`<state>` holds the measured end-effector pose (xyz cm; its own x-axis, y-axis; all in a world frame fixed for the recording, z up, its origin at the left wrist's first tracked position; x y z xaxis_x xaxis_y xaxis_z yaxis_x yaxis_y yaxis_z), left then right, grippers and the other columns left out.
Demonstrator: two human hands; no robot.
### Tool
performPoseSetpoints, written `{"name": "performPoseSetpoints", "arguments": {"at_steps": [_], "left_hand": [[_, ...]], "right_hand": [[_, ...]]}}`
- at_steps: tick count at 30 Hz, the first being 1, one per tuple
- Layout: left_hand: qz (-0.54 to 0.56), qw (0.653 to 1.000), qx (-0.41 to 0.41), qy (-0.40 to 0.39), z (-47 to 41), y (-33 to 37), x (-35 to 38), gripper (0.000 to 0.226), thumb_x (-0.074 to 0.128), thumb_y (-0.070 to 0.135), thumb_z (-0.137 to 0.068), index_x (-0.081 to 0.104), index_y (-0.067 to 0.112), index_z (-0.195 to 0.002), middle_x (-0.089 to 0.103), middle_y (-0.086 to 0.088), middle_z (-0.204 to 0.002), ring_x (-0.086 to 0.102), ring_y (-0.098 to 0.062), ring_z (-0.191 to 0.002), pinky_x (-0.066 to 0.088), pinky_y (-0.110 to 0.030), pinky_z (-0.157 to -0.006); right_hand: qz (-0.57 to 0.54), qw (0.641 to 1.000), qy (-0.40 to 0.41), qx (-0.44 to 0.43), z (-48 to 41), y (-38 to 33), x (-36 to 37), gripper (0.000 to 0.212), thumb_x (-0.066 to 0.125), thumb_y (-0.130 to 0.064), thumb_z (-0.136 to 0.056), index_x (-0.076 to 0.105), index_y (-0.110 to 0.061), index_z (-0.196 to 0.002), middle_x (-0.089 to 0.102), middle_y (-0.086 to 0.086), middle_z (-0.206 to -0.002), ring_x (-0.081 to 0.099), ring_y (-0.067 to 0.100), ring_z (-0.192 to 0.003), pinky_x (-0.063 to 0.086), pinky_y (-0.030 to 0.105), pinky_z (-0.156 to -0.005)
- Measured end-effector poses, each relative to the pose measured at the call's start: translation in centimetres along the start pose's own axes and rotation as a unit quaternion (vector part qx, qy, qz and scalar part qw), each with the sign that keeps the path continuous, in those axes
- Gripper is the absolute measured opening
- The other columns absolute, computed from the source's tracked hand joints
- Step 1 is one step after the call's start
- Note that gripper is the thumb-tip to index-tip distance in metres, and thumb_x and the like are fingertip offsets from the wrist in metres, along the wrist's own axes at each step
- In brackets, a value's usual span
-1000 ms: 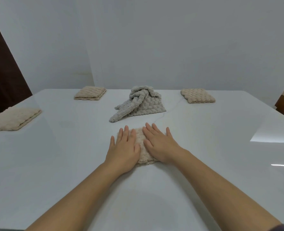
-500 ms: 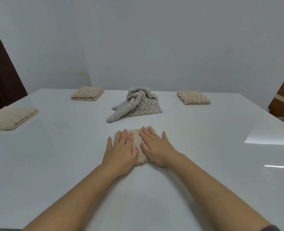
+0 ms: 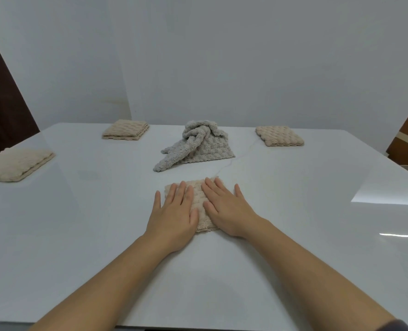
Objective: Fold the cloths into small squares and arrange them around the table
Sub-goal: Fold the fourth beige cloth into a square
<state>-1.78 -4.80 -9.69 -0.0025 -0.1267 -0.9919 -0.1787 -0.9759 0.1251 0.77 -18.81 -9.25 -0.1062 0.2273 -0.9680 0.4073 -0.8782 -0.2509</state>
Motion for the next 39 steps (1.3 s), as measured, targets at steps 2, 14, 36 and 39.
{"name": "performPoseSetpoints", "arguments": {"at_steps": [2,14,36,39], "left_hand": [[0.002,1.000,0.001,0.000,0.0,-0.1,-0.2,0.060,0.011,0.040,-0.102,-0.006,0.018,-0.155,-0.014,0.002,-0.162,-0.015,-0.014,-0.148,-0.008,-0.046,-0.120],[0.018,1.000,-0.013,-0.005,0.4,-0.1,-0.8,0.059,0.012,0.036,-0.102,-0.004,0.015,-0.155,-0.013,0.000,-0.162,-0.013,-0.015,-0.149,-0.008,-0.046,-0.120],[0.580,0.757,-0.299,0.020,-0.7,-3.7,-3.3,0.020,0.055,0.011,-0.090,0.051,-0.003,-0.104,0.057,-0.014,-0.085,0.057,-0.026,-0.070,0.049,-0.034,-0.062],[0.576,0.760,-0.299,-0.036,-1.7,-3.1,-3.5,0.012,0.063,0.011,-0.088,0.053,0.006,-0.092,0.058,-0.014,-0.090,0.054,-0.024,-0.072,0.047,-0.032,-0.062]], "right_hand": [[-0.003,1.000,0.003,0.002,-0.1,0.0,-0.1,0.057,0.018,-0.038,-0.105,0.005,-0.020,-0.157,-0.004,-0.008,-0.164,-0.009,0.009,-0.149,-0.006,0.050,-0.120],[0.016,1.000,0.010,-0.007,0.4,-0.1,-0.9,0.057,0.017,-0.037,-0.105,0.005,-0.019,-0.157,-0.004,-0.006,-0.164,-0.008,0.009,-0.150,-0.009,0.049,-0.120],[-0.254,0.961,0.069,0.089,0.4,0.1,-2.0,0.059,0.040,-0.024,-0.101,0.019,-0.021,-0.156,0.010,0.003,-0.164,0.007,0.014,-0.150,0.008,0.034,-0.120],[-0.280,0.952,0.074,0.098,0.1,0.5,-2.6,0.062,0.046,-0.020,-0.098,0.021,-0.019,-0.155,0.019,0.002,-0.162,0.015,0.015,-0.149,0.016,0.034,-0.120]]}}
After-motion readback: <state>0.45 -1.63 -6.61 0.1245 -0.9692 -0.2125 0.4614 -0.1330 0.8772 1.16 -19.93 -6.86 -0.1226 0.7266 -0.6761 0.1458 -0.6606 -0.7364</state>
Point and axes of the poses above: each hand's wrist, its own z-axis away from the middle knuckle, its own x-axis out of the palm, y = z × x, the point moved 4 cm from there along -z, towards the middle knuckle
